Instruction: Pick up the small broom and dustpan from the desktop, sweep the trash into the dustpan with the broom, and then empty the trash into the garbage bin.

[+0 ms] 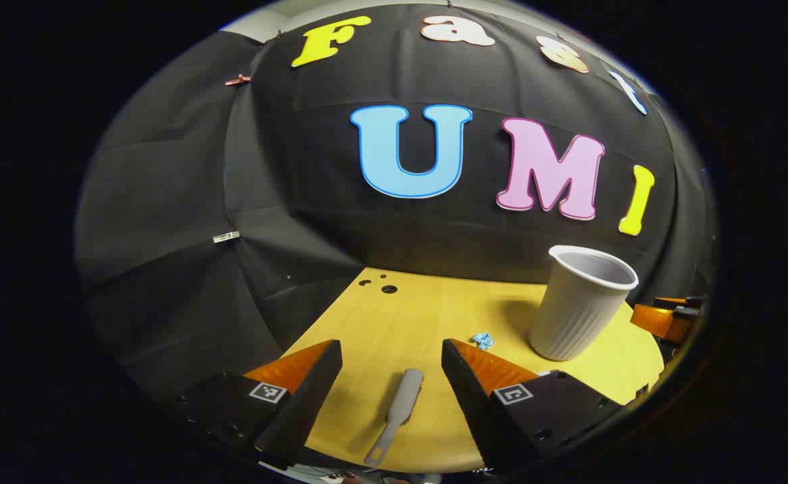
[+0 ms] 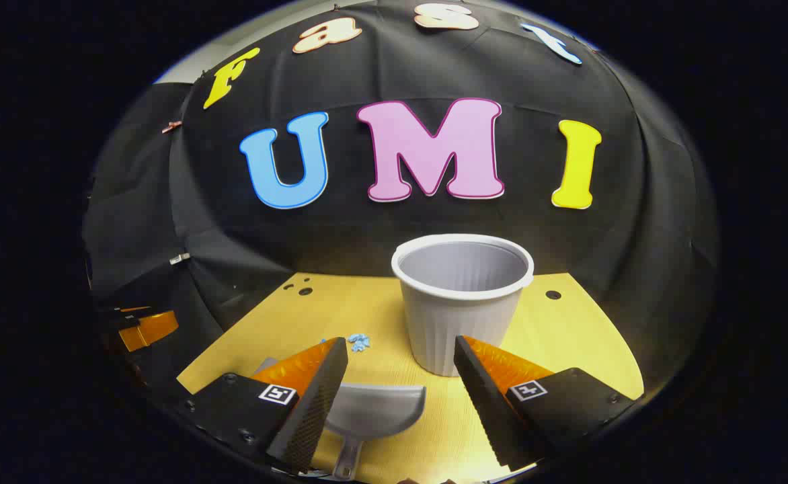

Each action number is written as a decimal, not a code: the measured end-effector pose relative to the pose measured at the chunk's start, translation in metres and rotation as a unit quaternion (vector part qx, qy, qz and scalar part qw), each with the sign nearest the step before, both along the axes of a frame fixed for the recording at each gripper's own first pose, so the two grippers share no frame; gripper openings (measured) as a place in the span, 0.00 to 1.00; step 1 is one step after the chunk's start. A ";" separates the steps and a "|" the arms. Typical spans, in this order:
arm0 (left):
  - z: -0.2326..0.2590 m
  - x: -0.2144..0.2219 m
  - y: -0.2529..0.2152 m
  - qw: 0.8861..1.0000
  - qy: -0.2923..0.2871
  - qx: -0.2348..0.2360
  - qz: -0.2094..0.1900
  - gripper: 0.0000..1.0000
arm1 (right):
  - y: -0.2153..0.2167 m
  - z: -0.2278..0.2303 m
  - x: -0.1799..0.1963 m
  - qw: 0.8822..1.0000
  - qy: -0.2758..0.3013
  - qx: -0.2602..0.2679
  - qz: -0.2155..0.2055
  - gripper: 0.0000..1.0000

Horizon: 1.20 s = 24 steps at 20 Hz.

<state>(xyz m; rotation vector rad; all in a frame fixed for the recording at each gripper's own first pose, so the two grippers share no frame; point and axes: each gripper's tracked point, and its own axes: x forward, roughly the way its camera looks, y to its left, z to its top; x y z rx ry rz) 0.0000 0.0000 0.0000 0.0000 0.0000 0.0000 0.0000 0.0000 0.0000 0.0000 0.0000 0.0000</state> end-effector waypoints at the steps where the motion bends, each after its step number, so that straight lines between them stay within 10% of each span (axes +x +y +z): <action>1: -0.006 0.000 0.002 1.000 0.006 0.005 -0.008 0.96 | 0.005 -0.006 -0.002 1.000 0.008 0.004 -0.002 0.99; 24: -0.103 0.020 0.008 0.987 0.125 0.005 -0.102 0.96 | 0.049 -0.100 -0.012 0.992 0.126 0.025 -0.021 0.99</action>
